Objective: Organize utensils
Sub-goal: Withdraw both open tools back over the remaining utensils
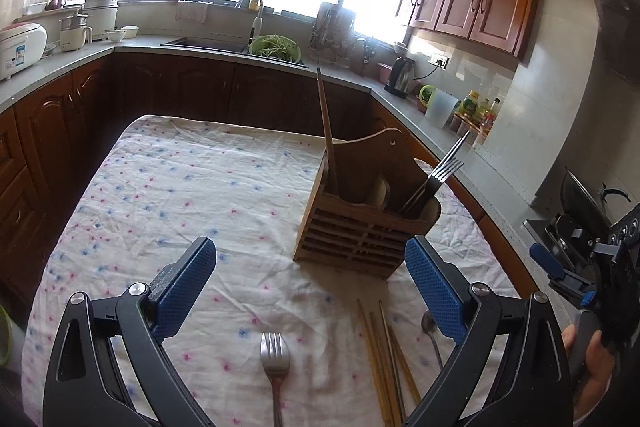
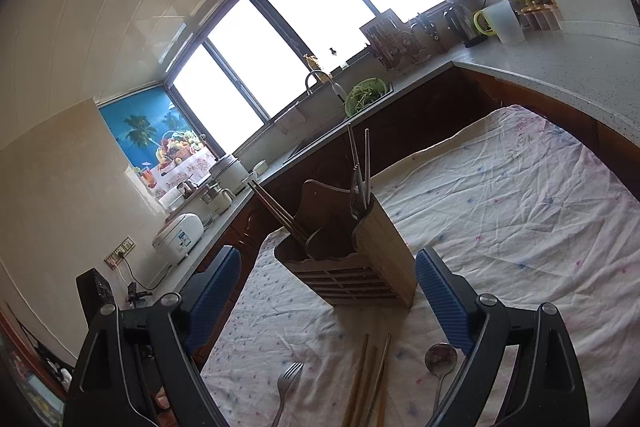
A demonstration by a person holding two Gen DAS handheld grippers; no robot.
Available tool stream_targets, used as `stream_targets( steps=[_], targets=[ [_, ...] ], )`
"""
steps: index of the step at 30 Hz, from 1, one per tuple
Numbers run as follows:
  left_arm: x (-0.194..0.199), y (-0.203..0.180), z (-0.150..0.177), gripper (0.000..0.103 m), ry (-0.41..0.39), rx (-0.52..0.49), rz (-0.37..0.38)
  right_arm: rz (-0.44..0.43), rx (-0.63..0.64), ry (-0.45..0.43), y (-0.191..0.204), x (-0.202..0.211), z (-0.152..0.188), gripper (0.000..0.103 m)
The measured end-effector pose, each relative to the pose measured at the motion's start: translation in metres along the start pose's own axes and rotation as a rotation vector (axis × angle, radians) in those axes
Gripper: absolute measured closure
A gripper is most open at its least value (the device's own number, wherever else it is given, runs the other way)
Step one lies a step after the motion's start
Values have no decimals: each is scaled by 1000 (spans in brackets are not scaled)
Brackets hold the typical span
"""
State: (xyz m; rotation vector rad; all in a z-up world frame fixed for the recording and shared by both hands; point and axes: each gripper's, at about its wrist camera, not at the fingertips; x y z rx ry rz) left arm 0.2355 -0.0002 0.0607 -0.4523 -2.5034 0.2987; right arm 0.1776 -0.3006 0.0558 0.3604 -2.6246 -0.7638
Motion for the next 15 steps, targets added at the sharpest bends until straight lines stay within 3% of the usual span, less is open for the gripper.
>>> stream_targets(
  steps=[6,15],
  targets=[
    [22,-5,21,5,-7,18,-37,39,36,-3,2,27,15,12],
    [30,-16,60,4,50,-30,-71,132,140,18,6,54,46,12]
  ],
)
Point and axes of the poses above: each gripper's, at about its wrist camera, not at the fingertips, and x roughly against the way its jaws point, y to its left, z to its underside, and after that the axes turned 4 degrees about z, right-handed
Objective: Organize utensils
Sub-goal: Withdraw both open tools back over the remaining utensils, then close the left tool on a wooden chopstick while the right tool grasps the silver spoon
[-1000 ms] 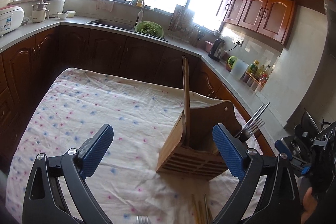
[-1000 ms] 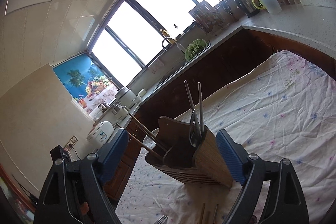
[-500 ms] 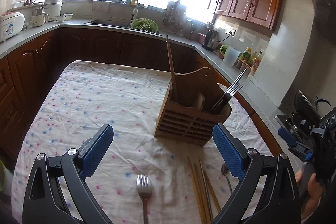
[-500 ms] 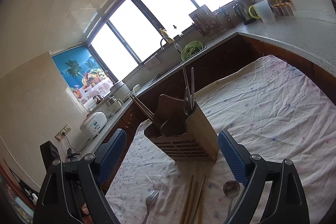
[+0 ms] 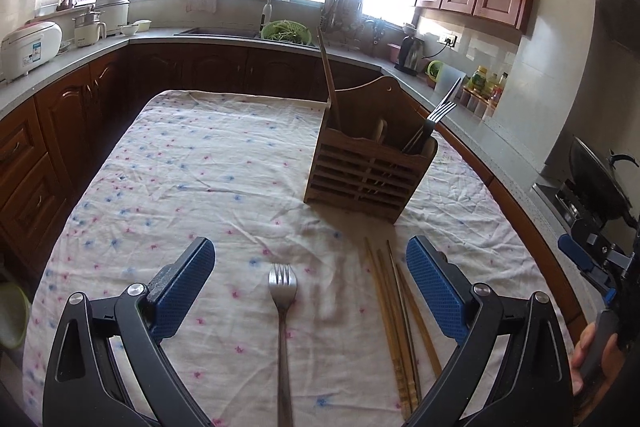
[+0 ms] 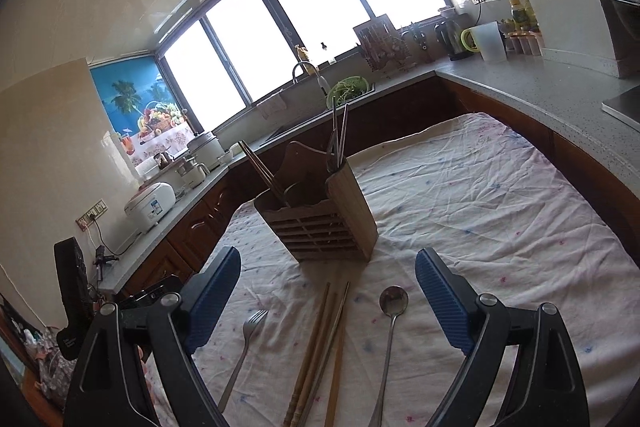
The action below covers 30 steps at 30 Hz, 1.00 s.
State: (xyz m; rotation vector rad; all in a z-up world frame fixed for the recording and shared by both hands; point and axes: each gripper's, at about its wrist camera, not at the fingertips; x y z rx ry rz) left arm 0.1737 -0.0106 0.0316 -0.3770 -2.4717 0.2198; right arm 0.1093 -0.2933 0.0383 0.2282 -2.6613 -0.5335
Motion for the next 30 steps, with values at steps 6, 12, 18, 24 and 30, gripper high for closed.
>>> stream_targets(
  steps=[6,12,18,24,30],
  targets=[
    [-5,-3,22,4,59,-7,-18,88,86,37,2,7,28,12],
    [-13,-4,34,4,107,-7,-27,128,89,86,-6,2,45,12],
    [-22,-10,35,4,134,-29,-23,156,100,121,-10,-6,51,12],
    [-38,-17,30,4,174,-45,-3,165,108,136,-11,-11,50,12],
    [-63,-31,23,5,226,-90,24,158,88,160,-17,-20,46,13]
  ],
)
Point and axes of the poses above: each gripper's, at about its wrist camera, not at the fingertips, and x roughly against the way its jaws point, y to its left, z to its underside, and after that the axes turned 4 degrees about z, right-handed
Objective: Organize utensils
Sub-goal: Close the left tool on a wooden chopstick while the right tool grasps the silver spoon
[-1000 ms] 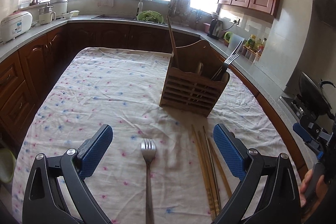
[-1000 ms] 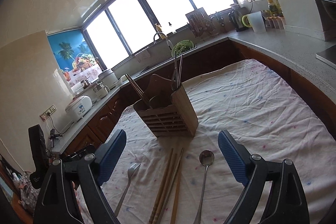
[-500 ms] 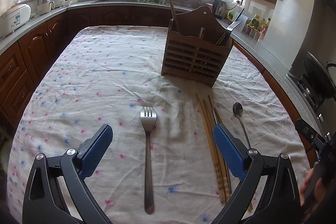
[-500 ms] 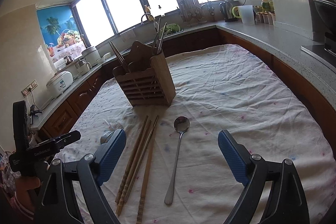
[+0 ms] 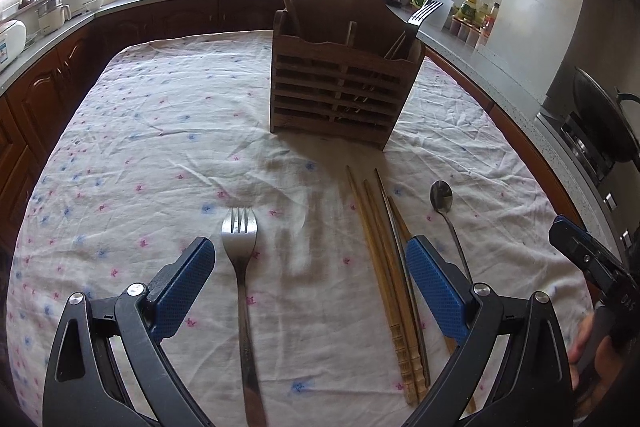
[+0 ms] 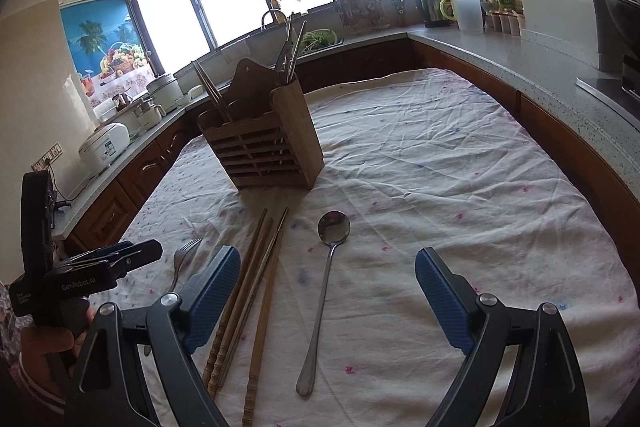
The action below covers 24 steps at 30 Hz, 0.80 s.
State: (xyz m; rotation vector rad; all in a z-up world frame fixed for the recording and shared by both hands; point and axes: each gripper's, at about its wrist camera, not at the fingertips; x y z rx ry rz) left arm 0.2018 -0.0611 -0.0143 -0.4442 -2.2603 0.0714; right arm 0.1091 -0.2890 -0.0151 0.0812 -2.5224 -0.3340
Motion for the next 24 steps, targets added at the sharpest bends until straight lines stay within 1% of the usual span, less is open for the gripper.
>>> stream_targets(
  steps=[1,3,4,5,6,8,9,10,11,12,13,14,16,17,18,21,24],
  targets=[
    [-4,-2,-3,6,8,-7,4,-4,-5,7,-1,-2,-1,14],
    [-15,-6,-9,12,27,-18,16,-16,-14,18,-3,-6,-3,14],
    [-22,-8,-12,18,42,-24,23,-17,-15,22,-4,-9,-5,15],
    [-29,-10,-15,23,58,-32,28,-19,-16,28,-4,-11,-6,21],
    [-36,-12,-18,26,74,-38,30,-26,-20,36,-6,-14,-6,26],
    [-51,-16,-23,41,106,-51,36,-35,-33,59,-8,-22,-7,38],
    [-59,-18,-26,46,117,-59,41,-40,-39,70,-9,-25,-7,42],
    [-66,-20,-29,52,129,-66,42,-46,-46,80,-10,-29,-7,50],
    [-74,-22,-31,57,143,-74,43,-47,-52,89,-11,-33,-7,55],
    [-82,-23,-34,61,156,-79,43,-47,-57,98,-12,-36,-6,56],
    [-90,-24,-35,69,171,-80,49,-48,-62,105,-13,-39,-5,56],
    [-97,-25,-37,74,186,-80,60,-48,-67,110,-15,-41,-5,57],
    [-111,-25,-39,77,213,-83,63,-53,-76,125,-17,-48,-4,59],
    [-118,-26,-39,81,226,-92,57,-56,-80,132,-17,-50,-4,59],
    [-119,-26,-38,81,216,-105,54,-58,-83,137,-18,-53,-4,59],
    [-117,-28,-35,83,223,-154,45,-58,-85,158,-20,-62,-4,60],
    [-109,-24,-28,83,239,-207,56,-60,-71,180,-17,-71,-5,60]
  ],
)
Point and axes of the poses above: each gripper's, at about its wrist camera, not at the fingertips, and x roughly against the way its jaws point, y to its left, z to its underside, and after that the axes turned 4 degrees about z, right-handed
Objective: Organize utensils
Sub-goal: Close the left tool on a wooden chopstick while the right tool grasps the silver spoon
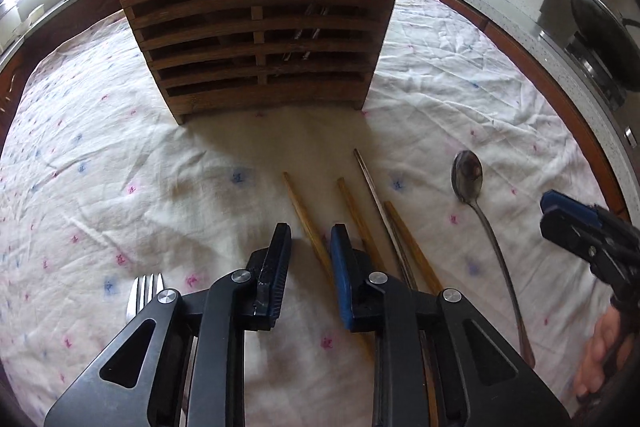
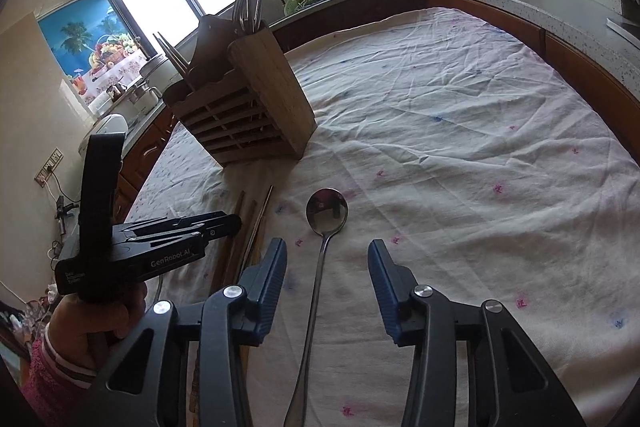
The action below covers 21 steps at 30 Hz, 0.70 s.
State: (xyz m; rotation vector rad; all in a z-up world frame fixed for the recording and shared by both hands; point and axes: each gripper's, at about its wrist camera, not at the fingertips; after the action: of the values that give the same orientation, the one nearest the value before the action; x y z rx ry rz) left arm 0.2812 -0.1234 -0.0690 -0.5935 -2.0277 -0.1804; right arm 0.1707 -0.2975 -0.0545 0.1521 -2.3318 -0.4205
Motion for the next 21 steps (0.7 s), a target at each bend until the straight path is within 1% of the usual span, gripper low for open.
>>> stream_targets(
  steps=[4,6,9,11,16,19,21],
  targets=[
    [3,7,0,83,32,-5,22,8,28,35,3,-16,-2,60],
    [0,6,-5,83,41,-8,13,15,40,57,4,-26,-3,60],
    [-6,0,-13,83,54,-34,-13,42,74,87,9,-40,-6,65],
    [-9,-4,-16,83,57,-56,-26,66,109,84,13,-44,-9,66],
    [-13,-5,-19,82,50,-66,-28,112,183,91,23,-56,-17,65],
    [-14,-7,-19,82,41,-77,-29,119,209,88,28,-63,-20,63],
    [-14,-7,-18,84,21,-81,-22,126,218,79,28,-64,-20,69]
  ],
)
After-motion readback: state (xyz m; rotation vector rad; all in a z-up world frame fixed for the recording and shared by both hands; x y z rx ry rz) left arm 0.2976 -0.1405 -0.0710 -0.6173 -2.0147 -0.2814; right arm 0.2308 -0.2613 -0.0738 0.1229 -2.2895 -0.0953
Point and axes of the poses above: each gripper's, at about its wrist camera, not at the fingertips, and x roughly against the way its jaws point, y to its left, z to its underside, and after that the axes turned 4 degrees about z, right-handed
